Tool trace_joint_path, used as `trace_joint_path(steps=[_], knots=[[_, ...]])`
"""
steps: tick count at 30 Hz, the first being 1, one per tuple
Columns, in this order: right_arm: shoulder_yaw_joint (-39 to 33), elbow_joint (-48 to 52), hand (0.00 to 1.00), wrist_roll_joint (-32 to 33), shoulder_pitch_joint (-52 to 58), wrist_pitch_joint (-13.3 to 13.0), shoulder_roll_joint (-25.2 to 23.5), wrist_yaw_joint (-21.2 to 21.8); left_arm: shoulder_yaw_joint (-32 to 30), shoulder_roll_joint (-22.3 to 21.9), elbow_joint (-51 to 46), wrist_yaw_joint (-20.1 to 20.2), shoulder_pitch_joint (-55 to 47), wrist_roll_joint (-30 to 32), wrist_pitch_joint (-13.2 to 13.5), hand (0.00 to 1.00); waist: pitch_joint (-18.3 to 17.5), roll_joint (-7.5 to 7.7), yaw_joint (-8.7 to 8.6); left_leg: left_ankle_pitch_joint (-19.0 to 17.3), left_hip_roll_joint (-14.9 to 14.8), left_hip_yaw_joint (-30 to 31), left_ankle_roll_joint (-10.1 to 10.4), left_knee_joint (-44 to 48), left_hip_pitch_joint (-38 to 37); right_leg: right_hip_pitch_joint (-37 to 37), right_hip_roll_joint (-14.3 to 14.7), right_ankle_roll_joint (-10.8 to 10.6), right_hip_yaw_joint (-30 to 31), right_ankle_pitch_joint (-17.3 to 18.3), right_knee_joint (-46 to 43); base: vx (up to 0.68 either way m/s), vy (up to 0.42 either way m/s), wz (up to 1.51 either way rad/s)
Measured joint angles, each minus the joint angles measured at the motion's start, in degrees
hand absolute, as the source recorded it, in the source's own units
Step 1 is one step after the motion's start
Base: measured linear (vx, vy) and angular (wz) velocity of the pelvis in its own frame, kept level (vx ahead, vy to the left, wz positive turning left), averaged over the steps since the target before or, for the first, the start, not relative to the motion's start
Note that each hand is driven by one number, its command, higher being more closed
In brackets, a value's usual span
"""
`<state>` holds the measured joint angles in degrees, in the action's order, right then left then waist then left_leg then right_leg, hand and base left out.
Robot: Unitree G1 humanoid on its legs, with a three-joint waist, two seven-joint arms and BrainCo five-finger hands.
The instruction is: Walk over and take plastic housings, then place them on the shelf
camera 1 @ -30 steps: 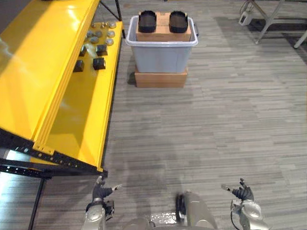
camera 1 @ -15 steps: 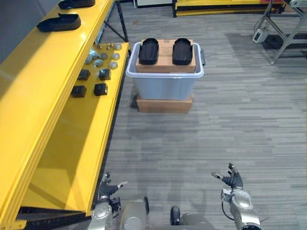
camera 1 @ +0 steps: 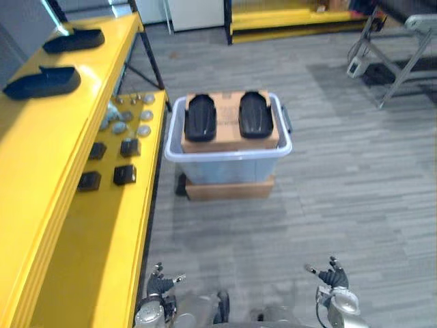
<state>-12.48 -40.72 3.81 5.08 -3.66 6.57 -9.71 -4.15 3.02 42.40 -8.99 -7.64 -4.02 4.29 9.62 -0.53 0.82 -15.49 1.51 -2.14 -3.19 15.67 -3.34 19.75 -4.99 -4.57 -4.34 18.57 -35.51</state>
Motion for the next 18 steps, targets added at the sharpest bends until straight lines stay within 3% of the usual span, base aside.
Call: trace_joint_path(steps=[1, 2, 4, 5, 7, 8, 9, 10, 12, 16, 17, 18], knots=[[-0.1, -1.4, 0.00, 0.0, -0.2, 0.0, 0.1, 0.0, 0.0, 0.6, 1.0, 0.0, 0.2, 0.0, 0.0, 0.00, -0.1, 0.57, -0.16, -1.5, -0.5, 0.9, 1.9, -0.9, -1.2, 0.3, 0.6, 0.6, 1.6, -7.0, 7.7, 0.27, -0.122, 0.38], [-0.2, -2.2, 0.00, 0.0, -0.1, 0.1, 0.2, 0.0, 0.0, 0.7, 1.8, -0.1, 0.3, 0.1, 0.0, 0.00, -0.2, 0.69, -0.16, -1.9, -0.7, 1.5, 2.6, -1.3, -1.9, -0.3, 1.0, 1.4, 1.6, -11.0, 8.6, 0.30, -0.157, 0.28], [-0.5, -3.5, 0.00, 0.0, 0.0, 0.5, 0.4, 0.0, -0.4, 0.2, 3.3, -0.1, 0.8, 0.2, -0.1, 0.00, -0.6, -0.46, -0.09, -1.7, -2.9, 3.8, 3.7, -0.5, -2.6, -1.4, 2.2, 5.7, -0.4, -10.1, 7.9, 0.52, -0.267, 0.29], [-0.6, -3.5, 0.00, 0.0, 0.0, 0.5, 0.2, -0.1, -0.7, 0.0, 3.3, -0.2, 0.9, 0.2, -0.1, 0.00, -0.5, -0.49, -0.07, -1.3, -3.2, 3.8, 4.5, 1.3, -2.2, -1.7, 2.1, 6.3, -1.0, -9.9, 7.2, 0.49, -0.290, 0.48], [0.2, -1.7, 0.00, 0.1, 1.5, 0.5, -0.1, -0.1, -1.3, -1.2, 2.6, -0.1, 1.0, 0.2, -0.1, 0.00, 0.0, -1.21, -0.42, 2.1, -4.9, 3.4, 7.7, 20.2, 3.6, -8.1, 2.1, 7.6, -3.9, -7.6, 8.5, 0.37, -0.247, 0.68], [1.0, -1.0, 0.00, 0.1, 1.9, 0.5, -0.2, 0.0, -1.4, -1.5, 2.1, -0.1, 0.9, 0.1, -0.1, 0.00, 0.2, -1.21, -0.29, 4.6, -5.7, 3.1, 7.7, 27.1, 6.4, -10.4, 2.4, 8.1, -4.2, -6.5, 9.6, 0.33, -0.211, 0.46], [2.3, -0.4, 0.00, 0.2, 1.9, 0.1, -0.6, -0.1, -1.6, -2.0, 1.1, 0.1, 0.6, 0.0, 0.0, 0.00, 0.3, -1.26, 0.34, 4.1, -8.2, 1.1, 7.4, 36.7, 11.0, -13.9, 3.6, 8.6, -4.4, -5.5, 11.5, 0.28, -0.167, 0.05], [2.4, -0.4, 0.00, 0.2, 1.0, 0.0, -0.8, -0.1, -1.6, -2.1, 0.6, 0.1, -0.3, 0.0, -0.1, 0.00, 0.2, -1.46, 0.73, 3.6, -10.0, -0.4, 6.8, 39.7, 13.8, -16.1, 4.0, 8.9, -4.9, -5.3, 13.4, 0.30, -0.164, -0.10], [1.8, 0.2, 0.00, 0.2, 0.3, -0.1, -1.7, -0.1, -1.6, -2.2, 0.6, 0.1, -0.6, -0.1, -0.1, 0.00, 0.2, -1.51, 1.18, 3.4, -10.8, -2.0, 6.5, 35.9, 15.6, -18.6, 3.8, 8.8, -4.9, -5.3, 15.7, 0.24, -0.080, -0.09], [0.7, 0.4, 0.00, 0.7, 0.6, -0.1, -1.9, -0.1, -1.6, -2.8, 0.5, 0.1, -0.7, -0.1, -0.1, 0.00, 0.1, -1.70, 1.40, 4.7, -9.6, -2.4, 7.7, 13.6, 15.1, -21.1, 2.9, 7.9, -5.0, -5.6, 15.6, 0.25, 0.046, 0.00], [-1.0, 0.1, 0.00, 0.7, 0.8, -0.1, -1.6, -0.2, -1.6, -3.0, 0.6, 0.2, -0.6, -0.2, -0.1, 0.00, -0.6, -3.04, 1.37, 13.6, -9.1, -1.0, 7.7, 4.6, 14.1, -21.5, 4.0, 6.5, -4.7, -4.8, 15.7, 0.20, 0.095, -0.06], [-1.4, -0.4, 0.00, 0.7, 0.7, -0.1, -1.6, -0.2, -1.6, -3.0, 0.9, 0.2, -0.7, -0.4, -0.1, 0.00, -0.9, -3.96, 1.33, 12.6, -9.4, -0.7, 7.2, 3.8, 13.7, -21.6, 4.3, 5.9, -4.6, -4.4, 15.6, 0.29, 0.154, 0.06]])
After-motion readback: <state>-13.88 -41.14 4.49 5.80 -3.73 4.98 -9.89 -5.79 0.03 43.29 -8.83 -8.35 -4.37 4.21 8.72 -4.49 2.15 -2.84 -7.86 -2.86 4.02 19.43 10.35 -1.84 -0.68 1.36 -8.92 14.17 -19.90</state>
